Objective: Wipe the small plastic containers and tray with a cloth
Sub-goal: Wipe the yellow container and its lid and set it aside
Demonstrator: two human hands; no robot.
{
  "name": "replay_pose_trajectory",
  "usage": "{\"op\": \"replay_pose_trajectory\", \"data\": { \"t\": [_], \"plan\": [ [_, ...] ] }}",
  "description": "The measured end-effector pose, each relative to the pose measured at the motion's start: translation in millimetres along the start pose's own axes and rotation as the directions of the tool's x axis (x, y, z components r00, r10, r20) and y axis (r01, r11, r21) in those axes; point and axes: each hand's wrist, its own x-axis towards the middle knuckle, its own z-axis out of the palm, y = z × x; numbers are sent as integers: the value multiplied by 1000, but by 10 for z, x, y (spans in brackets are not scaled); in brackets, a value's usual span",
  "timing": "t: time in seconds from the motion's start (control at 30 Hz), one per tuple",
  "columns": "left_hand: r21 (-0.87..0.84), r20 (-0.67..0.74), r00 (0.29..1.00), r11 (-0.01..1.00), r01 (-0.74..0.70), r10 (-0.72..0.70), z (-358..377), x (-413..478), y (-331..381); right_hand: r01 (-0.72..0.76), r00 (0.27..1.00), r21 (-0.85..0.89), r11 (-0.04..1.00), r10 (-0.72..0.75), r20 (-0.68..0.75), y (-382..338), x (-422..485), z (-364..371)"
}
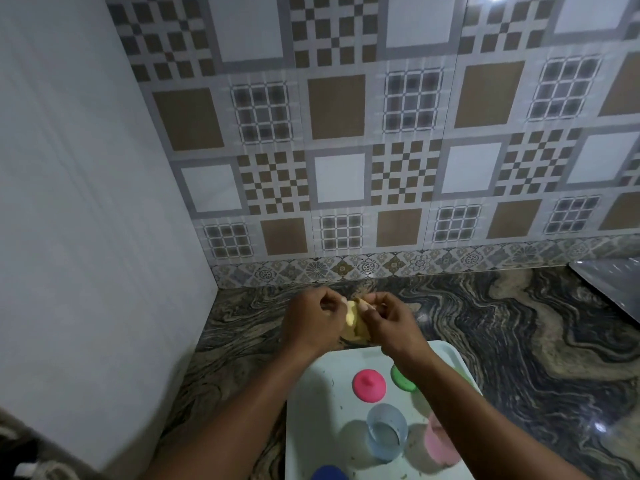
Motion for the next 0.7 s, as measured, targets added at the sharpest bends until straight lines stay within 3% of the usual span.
{"op": "replay_pose_trajectory", "data": {
  "t": [0.13, 0.23, 0.5, 0.63, 0.7],
  "plan": [
    [-33, 350, 935, 997, 74, -58, -206, 283, -73, 17, 989, -160, 987, 7, 150, -158, 45, -118],
    [-46, 509, 858, 993, 111, -72, -243, 417, -73, 25, 979, -193, 981, 15, 204, -228, 84, -194],
    [-135, 702, 703, 948, 289, -114, -196, 523, 14, 23, 968, -148, 989, 15, 249, -180, 214, -371],
    [-340, 657, 750, 858, 385, -76, -100, 410, 64, -25, 987, -10, 1000, 26, 157, -20, 199, -428],
    [-341, 644, 761, 860, 379, -80, -38, 342, 22, -50, 993, 71, 996, 42, 110, 115, 147, -399]
  ]
}}
